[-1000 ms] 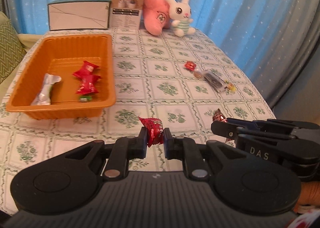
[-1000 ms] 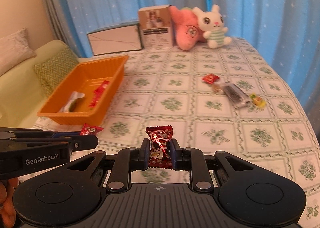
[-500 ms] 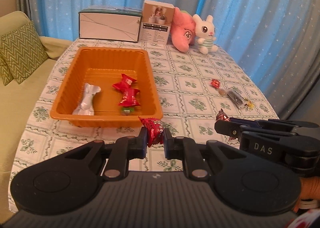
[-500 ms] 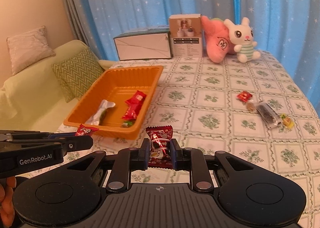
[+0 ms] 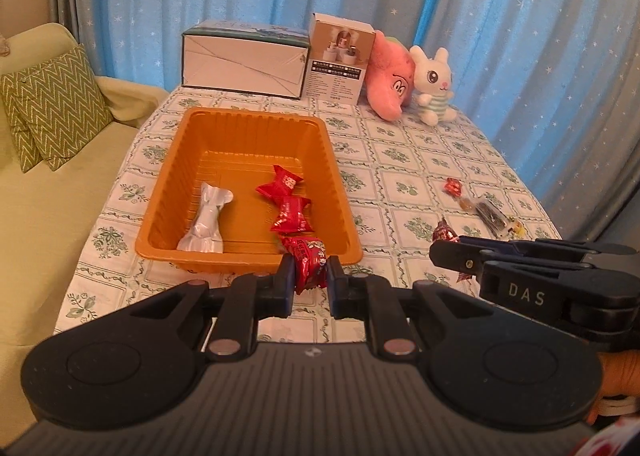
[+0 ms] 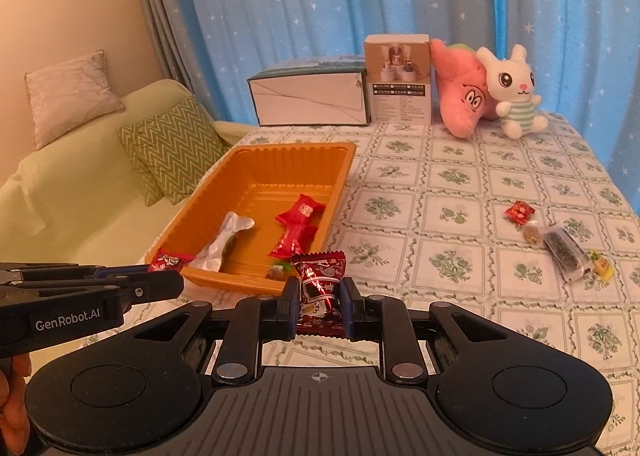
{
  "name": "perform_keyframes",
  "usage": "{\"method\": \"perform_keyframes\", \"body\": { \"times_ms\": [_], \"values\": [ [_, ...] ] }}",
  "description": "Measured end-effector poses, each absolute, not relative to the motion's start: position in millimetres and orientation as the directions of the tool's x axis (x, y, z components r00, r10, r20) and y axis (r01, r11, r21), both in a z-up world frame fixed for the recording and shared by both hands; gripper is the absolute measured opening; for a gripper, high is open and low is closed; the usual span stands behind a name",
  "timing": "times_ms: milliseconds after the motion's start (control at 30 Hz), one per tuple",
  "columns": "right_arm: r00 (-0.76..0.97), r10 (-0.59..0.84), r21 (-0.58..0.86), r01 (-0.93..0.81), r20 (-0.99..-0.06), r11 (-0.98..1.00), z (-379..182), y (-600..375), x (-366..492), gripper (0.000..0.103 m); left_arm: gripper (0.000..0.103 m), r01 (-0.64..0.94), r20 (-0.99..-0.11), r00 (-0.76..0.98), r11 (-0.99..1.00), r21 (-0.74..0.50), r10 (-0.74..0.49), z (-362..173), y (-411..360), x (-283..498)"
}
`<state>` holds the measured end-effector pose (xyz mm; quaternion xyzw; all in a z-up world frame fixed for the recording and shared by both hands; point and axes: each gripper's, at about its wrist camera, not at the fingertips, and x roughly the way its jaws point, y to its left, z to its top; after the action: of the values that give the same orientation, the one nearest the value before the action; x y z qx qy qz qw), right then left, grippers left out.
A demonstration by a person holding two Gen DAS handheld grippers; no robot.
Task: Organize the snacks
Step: 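Carry both held snacks over the orange tray, then lower both snacks into the tray and open both tools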
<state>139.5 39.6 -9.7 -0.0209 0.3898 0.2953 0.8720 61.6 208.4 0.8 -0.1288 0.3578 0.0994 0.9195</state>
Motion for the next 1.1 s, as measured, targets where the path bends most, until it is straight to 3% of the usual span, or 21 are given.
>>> {"method": "perform_keyframes", "body": {
  "times_ms": [1100],
  "values": [
    [0.438, 0.538, 0.233, -0.578, -0.720, 0.782, -39, 126, 219, 0.022, 0.014, -0.263, -0.716, 0.691, 0.958, -0.112, 0.106, -21, 289, 132]
  ]
}}
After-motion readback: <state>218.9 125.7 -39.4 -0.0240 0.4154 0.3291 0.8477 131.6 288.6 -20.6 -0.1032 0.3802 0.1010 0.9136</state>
